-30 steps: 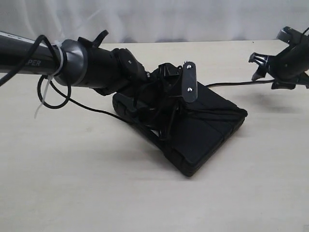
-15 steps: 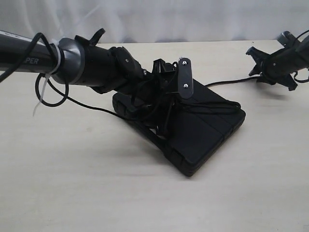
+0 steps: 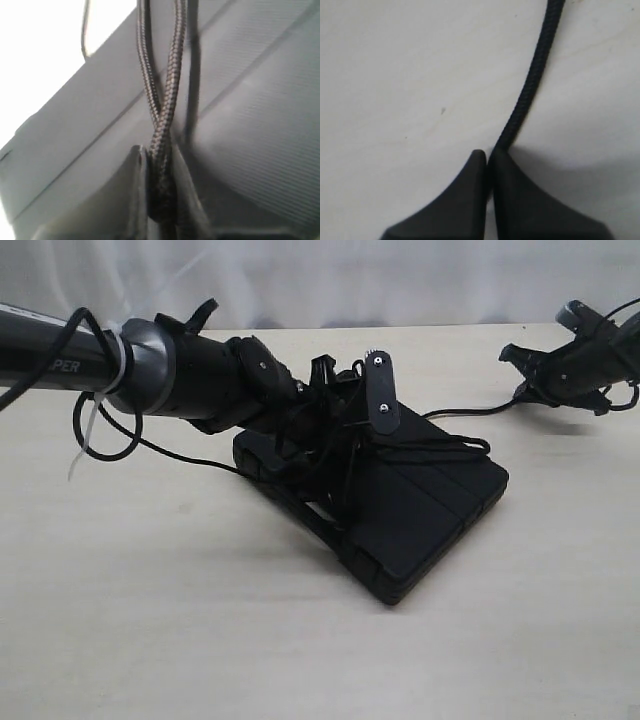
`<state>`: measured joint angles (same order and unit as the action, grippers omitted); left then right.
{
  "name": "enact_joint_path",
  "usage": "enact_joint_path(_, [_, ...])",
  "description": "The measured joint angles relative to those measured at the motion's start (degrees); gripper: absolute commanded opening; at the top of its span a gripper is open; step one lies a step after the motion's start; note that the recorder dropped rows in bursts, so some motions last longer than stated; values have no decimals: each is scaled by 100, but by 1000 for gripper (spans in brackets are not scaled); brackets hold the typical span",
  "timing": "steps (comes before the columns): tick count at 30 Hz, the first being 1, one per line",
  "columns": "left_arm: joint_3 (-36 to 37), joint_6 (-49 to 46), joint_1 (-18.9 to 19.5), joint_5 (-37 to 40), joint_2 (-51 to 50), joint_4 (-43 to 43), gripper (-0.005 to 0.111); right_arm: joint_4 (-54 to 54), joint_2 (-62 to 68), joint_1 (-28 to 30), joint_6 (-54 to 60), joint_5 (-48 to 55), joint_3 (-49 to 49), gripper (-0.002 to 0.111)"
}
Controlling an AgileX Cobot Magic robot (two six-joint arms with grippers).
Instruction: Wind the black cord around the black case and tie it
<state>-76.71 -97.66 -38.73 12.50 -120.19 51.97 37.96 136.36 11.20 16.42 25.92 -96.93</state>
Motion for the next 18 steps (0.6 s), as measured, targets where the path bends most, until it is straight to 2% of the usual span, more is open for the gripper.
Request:
enact_joint_path(5, [0,349,0,-566,0,320,0,224,-363,-70,693,268,96,4])
enact_joint_path(14, [0,478,0,-648,0,507,0,286,-1413,-572,991,61,446,5])
enact_joint_path(16, [0,509,0,-648,0,518,0,184,-1478,-542,466,61,463,12])
enact_joint_path(18, [0,521,0,-648,0,518,0,-219,-1487,-417,25,50,487,27])
